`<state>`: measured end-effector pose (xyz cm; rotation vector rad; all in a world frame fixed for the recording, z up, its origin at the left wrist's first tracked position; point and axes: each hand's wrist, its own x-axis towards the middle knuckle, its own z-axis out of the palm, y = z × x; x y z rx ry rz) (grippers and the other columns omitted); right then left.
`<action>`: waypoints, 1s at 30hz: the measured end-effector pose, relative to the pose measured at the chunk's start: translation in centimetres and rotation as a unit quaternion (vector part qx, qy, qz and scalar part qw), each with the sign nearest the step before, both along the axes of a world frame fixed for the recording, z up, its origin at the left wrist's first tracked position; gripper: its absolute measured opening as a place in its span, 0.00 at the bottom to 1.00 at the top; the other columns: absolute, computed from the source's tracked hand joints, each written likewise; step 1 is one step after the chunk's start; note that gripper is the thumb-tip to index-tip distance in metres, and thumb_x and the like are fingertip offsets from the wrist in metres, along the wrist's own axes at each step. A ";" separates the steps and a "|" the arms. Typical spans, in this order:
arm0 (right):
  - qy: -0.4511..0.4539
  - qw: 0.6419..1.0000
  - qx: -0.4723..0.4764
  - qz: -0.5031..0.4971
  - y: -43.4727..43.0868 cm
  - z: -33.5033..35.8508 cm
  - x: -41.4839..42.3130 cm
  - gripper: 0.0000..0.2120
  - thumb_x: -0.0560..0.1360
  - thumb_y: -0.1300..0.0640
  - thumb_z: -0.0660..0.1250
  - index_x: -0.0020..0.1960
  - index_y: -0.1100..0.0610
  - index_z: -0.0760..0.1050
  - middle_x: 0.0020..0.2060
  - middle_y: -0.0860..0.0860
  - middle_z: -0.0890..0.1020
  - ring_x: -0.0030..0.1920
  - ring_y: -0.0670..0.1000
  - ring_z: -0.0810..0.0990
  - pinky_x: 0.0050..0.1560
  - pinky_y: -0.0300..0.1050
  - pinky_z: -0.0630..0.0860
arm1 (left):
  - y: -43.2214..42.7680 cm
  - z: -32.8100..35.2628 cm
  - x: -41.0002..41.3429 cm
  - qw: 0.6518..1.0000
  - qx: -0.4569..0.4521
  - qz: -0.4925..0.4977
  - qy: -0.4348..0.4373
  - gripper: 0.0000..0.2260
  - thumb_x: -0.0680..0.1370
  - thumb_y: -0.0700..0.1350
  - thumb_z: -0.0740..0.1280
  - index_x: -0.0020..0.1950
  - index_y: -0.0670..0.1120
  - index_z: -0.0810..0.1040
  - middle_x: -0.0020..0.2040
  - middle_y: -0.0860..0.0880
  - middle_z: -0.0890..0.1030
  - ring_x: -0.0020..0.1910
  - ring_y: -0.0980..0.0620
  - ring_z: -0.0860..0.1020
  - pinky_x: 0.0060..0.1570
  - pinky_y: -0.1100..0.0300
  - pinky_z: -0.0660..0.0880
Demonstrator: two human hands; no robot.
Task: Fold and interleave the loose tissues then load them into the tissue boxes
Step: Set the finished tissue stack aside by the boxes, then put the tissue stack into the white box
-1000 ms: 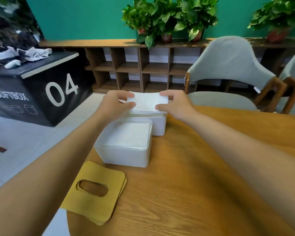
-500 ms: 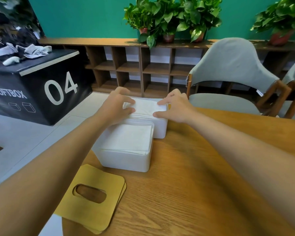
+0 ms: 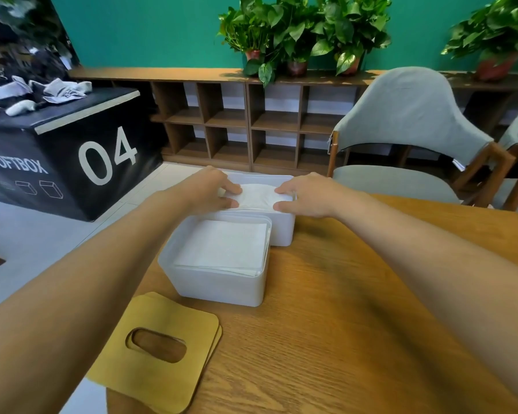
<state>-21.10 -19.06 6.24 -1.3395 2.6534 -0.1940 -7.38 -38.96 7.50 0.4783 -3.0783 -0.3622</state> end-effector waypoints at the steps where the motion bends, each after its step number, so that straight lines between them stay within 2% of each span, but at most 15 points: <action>1: -0.001 1.000 0.006 0.001 -0.1 -0.1 0.0 0.28 0.79 0.34 0.61 0.75 0.44 0.68 0.76 0.47 0.70 0.75 0.55 0.66 0.74 0.62 0.65 | 0.3 0.0 -0.1 1.000 -0.008 0.000 -0.003 0.20 0.81 0.47 0.72 0.73 0.49 0.78 0.74 0.47 0.76 0.75 0.46 0.70 0.72 0.55 0.65; 4: 0.008 0.999 0.031 0.005 -0.4 0.2 -0.1 0.28 0.79 0.35 0.61 0.75 0.45 0.69 0.75 0.47 0.71 0.74 0.55 0.68 0.72 0.61 0.68 | 0.6 0.0 -0.8 0.999 -0.036 0.005 -0.023 0.20 0.81 0.47 0.72 0.73 0.49 0.79 0.72 0.48 0.78 0.72 0.45 0.71 0.72 0.51 0.68; 8: 0.027 0.998 0.052 0.003 -1.0 0.7 0.3 0.27 0.80 0.36 0.60 0.76 0.45 0.68 0.75 0.48 0.71 0.73 0.56 0.69 0.71 0.59 0.69 | 1.4 0.6 -1.6 0.997 -0.053 0.020 -0.054 0.20 0.81 0.46 0.72 0.73 0.47 0.79 0.71 0.46 0.78 0.67 0.43 0.75 0.68 0.55 0.71; 10: 0.000 1.000 0.022 -0.007 -0.5 0.3 0.8 0.27 0.82 0.38 0.58 0.78 0.46 0.64 0.77 0.48 0.67 0.76 0.56 0.65 0.75 0.59 0.64 | 1.8 0.9 -1.4 0.996 -0.061 0.024 -0.065 0.20 0.82 0.46 0.70 0.75 0.47 0.77 0.72 0.45 0.77 0.68 0.42 0.76 0.66 0.56 0.71; 12: -0.041 0.997 -0.067 -0.025 0.9 0.2 1.7 0.27 0.82 0.40 0.59 0.79 0.46 0.63 0.79 0.48 0.64 0.78 0.55 0.61 0.77 0.58 0.60 | 2.1 1.5 -1.0 0.995 -0.071 0.022 -0.061 0.20 0.83 0.46 0.69 0.75 0.49 0.76 0.74 0.46 0.75 0.68 0.42 0.76 0.58 0.57 0.74; 14: -0.072 0.980 -0.176 -0.059 3.0 0.5 2.5 0.27 0.82 0.42 0.62 0.78 0.46 0.64 0.78 0.47 0.65 0.78 0.53 0.61 0.76 0.56 0.61 | 3.0 2.2 -0.9 0.997 -0.072 0.007 -0.014 0.19 0.83 0.44 0.68 0.74 0.51 0.76 0.74 0.47 0.75 0.68 0.43 0.76 0.52 0.58 0.75; 16: -0.074 0.966 -0.234 -0.080 5.4 1.2 3.0 0.25 0.81 0.44 0.64 0.77 0.46 0.67 0.77 0.46 0.68 0.77 0.52 0.64 0.74 0.53 0.63 | 4.9 3.0 -1.0 0.997 -0.050 -0.012 0.050 0.18 0.83 0.43 0.67 0.73 0.49 0.77 0.73 0.47 0.77 0.69 0.45 0.76 0.60 0.56 0.75; 18: -0.068 0.962 -0.247 -0.093 8.6 1.9 3.3 0.23 0.81 0.46 0.65 0.75 0.48 0.70 0.74 0.47 0.72 0.75 0.51 0.67 0.72 0.50 0.65 | 8.0 3.7 -1.1 0.994 -0.013 -0.048 0.093 0.18 0.83 0.45 0.69 0.73 0.49 0.76 0.72 0.49 0.77 0.71 0.48 0.74 0.68 0.54 0.72; 22: -0.038 0.959 -0.246 -0.132 17.1 4.0 3.9 0.21 0.80 0.48 0.67 0.73 0.50 0.73 0.71 0.49 0.75 0.72 0.51 0.70 0.71 0.48 0.66 | 15.1 5.4 -1.8 0.985 0.056 -0.128 0.105 0.18 0.82 0.48 0.71 0.72 0.52 0.77 0.69 0.52 0.80 0.68 0.53 0.77 0.68 0.53 0.75; 26: 0.003 0.952 -0.243 -0.187 27.3 6.6 4.5 0.20 0.78 0.49 0.69 0.69 0.51 0.77 0.64 0.47 0.80 0.66 0.48 0.75 0.64 0.41 0.68 | 23.8 7.4 -3.1 0.965 0.089 -0.197 0.149 0.17 0.80 0.48 0.73 0.68 0.51 0.81 0.59 0.53 0.84 0.56 0.57 0.81 0.62 0.54 0.80; 28: 0.026 0.945 -0.251 -0.209 32.7 8.1 5.2 0.18 0.77 0.49 0.71 0.66 0.51 0.79 0.59 0.46 0.82 0.61 0.47 0.78 0.63 0.42 0.73 | 28.9 8.4 -3.9 0.950 0.092 -0.230 0.188 0.14 0.79 0.48 0.74 0.65 0.50 0.83 0.52 0.55 0.85 0.49 0.60 0.81 0.55 0.60 0.80; 30: 0.053 0.937 -0.256 -0.229 38.3 9.6 6.1 0.17 0.76 0.50 0.72 0.64 0.52 0.81 0.55 0.46 0.84 0.57 0.46 0.80 0.62 0.42 0.75 | 34.5 9.5 -4.6 0.933 0.095 -0.265 0.226 0.10 0.79 0.49 0.75 0.60 0.50 0.85 0.45 0.58 0.84 0.43 0.62 0.80 0.46 0.70 0.76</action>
